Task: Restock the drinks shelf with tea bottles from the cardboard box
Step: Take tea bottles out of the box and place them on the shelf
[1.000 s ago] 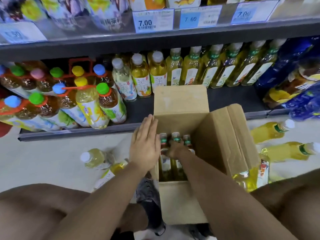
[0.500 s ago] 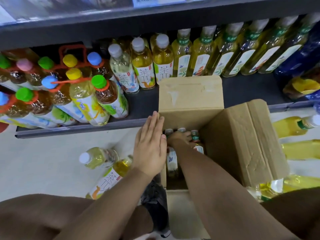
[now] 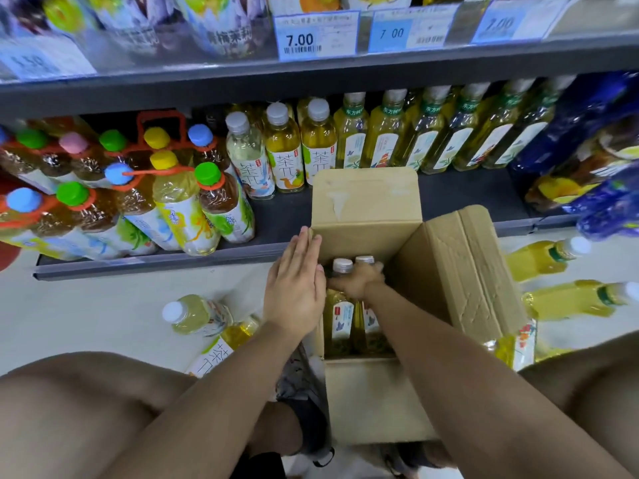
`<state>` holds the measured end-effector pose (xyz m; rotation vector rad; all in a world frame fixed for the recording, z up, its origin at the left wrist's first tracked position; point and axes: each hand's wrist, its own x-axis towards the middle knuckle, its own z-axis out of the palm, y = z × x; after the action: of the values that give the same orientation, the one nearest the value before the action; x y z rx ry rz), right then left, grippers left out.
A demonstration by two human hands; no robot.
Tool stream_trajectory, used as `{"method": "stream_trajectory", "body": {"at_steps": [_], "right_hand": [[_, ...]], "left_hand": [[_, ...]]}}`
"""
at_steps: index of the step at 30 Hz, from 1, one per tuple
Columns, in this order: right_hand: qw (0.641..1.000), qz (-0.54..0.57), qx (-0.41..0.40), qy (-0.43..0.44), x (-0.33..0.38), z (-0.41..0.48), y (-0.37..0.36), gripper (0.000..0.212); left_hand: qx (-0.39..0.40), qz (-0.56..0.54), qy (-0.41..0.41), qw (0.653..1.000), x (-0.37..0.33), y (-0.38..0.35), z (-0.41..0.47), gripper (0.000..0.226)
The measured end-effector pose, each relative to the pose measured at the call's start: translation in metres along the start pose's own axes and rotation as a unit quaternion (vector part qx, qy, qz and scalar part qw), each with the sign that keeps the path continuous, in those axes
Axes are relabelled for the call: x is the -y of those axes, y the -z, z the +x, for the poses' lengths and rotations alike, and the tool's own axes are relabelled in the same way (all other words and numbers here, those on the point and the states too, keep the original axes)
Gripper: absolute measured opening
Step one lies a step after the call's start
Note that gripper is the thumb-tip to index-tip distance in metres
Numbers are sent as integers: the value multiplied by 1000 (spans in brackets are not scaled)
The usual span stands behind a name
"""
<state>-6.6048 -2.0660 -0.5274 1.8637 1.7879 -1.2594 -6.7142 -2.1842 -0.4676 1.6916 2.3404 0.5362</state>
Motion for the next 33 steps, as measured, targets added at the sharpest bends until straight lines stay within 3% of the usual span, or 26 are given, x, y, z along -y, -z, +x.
{"method": "stream_trajectory", "body": {"at_steps": [3,6,10,13,16,19,22,24,26,29,33], "right_hand": [[998,-21,13,64,-12,-16,9,102],[992,-25,14,121,-27,-25,7,98],[981,-42,15,188,-38,-43,16,70],[973,-90,30,212,-42,-52,23,46],[963,-119,45,237,-48,-55,26,49],[963,-113,69,233,-65,-24,25,50],[961,-112,28,251,-55,-48,46,48],[960,-113,-13,257,-52,-51,50,58],[954,-138,-38,264,-48,-50,52,54],[952,-151,-44,263,-37,-43,55,33],[961,-160,-22,226,-19,-38,59,30]], "left_hand": [[-21,45,-32,998,-3,7,-2,52],[-13,116,-154,981,-8,18,6,45],[162,183,-230,942,-24,29,17,37],[234,242,-222,915,-46,30,21,26],[278,284,-177,900,-60,24,24,14],[266,309,-153,900,-60,17,26,17],[238,325,-161,901,-59,15,28,21],[237,331,-161,899,-60,14,30,34],[242,335,-155,897,-59,12,31,44],[242,341,-162,894,-57,9,31,39],[252,351,-163,887,-55,6,29,24]]}}
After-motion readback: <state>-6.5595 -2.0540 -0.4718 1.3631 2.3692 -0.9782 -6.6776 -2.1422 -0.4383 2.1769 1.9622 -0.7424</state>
